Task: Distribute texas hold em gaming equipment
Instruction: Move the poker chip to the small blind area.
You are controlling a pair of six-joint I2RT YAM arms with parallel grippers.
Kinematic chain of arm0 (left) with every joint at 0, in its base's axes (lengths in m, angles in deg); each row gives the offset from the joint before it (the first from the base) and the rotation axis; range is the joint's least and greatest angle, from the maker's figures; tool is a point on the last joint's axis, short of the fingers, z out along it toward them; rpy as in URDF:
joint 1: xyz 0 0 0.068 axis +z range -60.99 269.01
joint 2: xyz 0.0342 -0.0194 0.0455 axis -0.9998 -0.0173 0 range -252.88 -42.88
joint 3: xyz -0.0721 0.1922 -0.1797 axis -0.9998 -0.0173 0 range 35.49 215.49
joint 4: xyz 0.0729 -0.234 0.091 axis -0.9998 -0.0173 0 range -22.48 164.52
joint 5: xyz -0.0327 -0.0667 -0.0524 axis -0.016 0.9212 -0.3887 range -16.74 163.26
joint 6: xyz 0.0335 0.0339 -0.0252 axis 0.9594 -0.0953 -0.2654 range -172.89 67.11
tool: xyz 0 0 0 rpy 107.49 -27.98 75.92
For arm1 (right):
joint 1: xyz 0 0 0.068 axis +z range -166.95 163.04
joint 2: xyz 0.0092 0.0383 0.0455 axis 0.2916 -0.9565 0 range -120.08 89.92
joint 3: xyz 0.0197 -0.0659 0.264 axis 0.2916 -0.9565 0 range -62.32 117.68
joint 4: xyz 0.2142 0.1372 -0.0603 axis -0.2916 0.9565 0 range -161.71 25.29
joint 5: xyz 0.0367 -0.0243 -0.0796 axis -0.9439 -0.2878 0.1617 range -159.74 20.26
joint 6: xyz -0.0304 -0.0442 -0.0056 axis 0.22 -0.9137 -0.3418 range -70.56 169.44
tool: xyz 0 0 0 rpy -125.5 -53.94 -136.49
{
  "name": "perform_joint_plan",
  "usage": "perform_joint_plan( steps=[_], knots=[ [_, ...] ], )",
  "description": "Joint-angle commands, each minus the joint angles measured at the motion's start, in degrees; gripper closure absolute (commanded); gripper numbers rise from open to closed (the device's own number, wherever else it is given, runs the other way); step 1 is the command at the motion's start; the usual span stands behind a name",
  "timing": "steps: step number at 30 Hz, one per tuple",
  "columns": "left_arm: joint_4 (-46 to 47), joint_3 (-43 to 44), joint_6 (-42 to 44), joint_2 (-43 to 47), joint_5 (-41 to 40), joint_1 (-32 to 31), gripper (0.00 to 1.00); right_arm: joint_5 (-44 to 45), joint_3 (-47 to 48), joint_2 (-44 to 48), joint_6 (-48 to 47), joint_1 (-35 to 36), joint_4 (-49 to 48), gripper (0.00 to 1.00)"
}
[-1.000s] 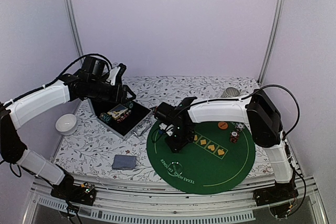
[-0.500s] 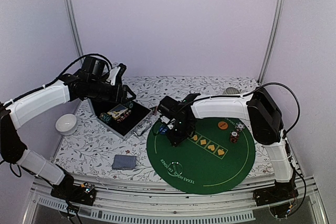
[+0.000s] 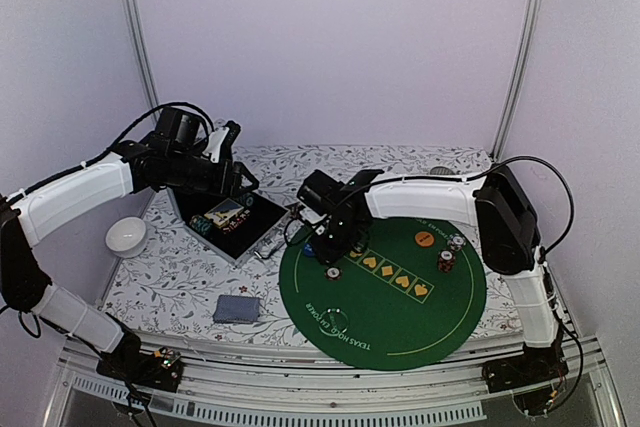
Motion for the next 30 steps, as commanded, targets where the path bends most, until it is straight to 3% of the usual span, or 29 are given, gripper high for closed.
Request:
perform_joint_plan(
  steps=[1,6,12,30],
  knots=[
    [0.6,-0.7,0.7,0.8,0.1,0.8,0.34,-2.8,-5.8,5.2,0.4,-0.1,1.6,0.64],
    [0.6,-0.7,0.7,0.7,0.2,0.8,0.34,-7.1,-11.9,6.5,1.7,0.0,1.9,0.75],
    [0.6,-0.7,0.6,0.7,0.1,0.9,0.35,-8.7,-12.6,4.2,1.9,0.0,2.3,0.89],
    [0.6,-0.7,0.8,1.1,-0.1,0.9,0.34,-5.2,1.8,-5.0,0.8,-2.3,-2.2,0.93]
  ],
)
